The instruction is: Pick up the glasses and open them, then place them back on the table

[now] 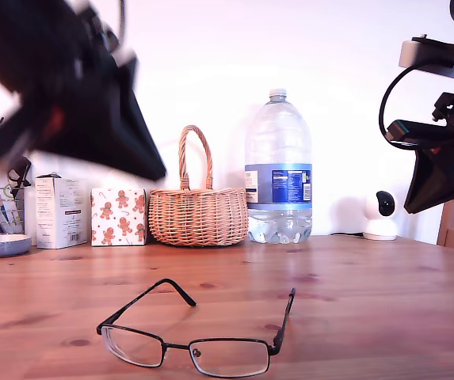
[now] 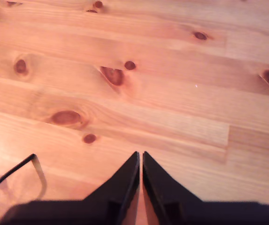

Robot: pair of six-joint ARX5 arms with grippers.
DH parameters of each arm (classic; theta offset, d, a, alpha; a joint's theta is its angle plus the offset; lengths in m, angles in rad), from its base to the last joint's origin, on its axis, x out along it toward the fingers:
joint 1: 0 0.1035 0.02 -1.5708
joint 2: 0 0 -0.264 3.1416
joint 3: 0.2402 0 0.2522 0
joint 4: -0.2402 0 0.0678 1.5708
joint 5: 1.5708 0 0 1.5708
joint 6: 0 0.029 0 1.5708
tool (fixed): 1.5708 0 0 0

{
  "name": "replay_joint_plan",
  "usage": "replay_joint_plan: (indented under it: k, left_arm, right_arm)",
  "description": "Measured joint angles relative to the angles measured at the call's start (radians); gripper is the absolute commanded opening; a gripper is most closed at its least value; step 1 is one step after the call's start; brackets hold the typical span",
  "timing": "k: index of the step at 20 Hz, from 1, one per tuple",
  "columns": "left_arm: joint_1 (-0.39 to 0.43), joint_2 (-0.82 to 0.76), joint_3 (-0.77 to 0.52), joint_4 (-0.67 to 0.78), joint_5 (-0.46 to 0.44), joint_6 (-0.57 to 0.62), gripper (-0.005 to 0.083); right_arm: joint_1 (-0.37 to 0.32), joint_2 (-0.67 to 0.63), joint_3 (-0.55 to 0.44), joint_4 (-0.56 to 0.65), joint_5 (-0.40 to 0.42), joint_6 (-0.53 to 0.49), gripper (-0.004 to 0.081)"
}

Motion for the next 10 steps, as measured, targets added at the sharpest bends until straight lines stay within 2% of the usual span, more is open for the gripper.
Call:
replay_joint_plan:
  k: [1,2,3,5,6,8,10]
  left_arm:
    - [0.01,-0.01,0.0,0.0,-0.001,-0.09,-0.0016]
    - [0.029,-0.016,0.0,0.004,-0.001,-0.131,-0.0017]
    - [0.061,-0.024,0.0,0.007,0.0,-0.244,-0.0017]
    - [0.153,-0.052,0.0,0.012,0.003,-0.343,-0.0016]
    - [0.2,-0.071,0.0,0.018,0.019,-0.456,-0.0017]
    - [0.295,-0.101,0.0,0.048,0.055,-0.554,-0.0017]
    - [0.374,-0.128,0.0,0.091,0.099,-0.599,-0.0017]
  right_arm:
    - [0.0,0.0,0.0,0.018,0.003,0.0,-0.001]
    - [-0.008,0.0,0.0,0.034,0.005,0.0,-0.001]
    - [-0.017,0.0,0.0,0.054,0.005,-0.001,-0.001]
    - [-0.043,0.0,0.0,0.085,0.007,-0.002,-0.001]
    - [-0.059,0.0,0.0,0.093,0.012,-0.003,-0.001]
    - [-0.095,-0.005,0.0,0.105,0.032,-0.005,-0.001]
    - [-0.134,-0.033,0.0,0.108,0.034,-0.008,-0.001]
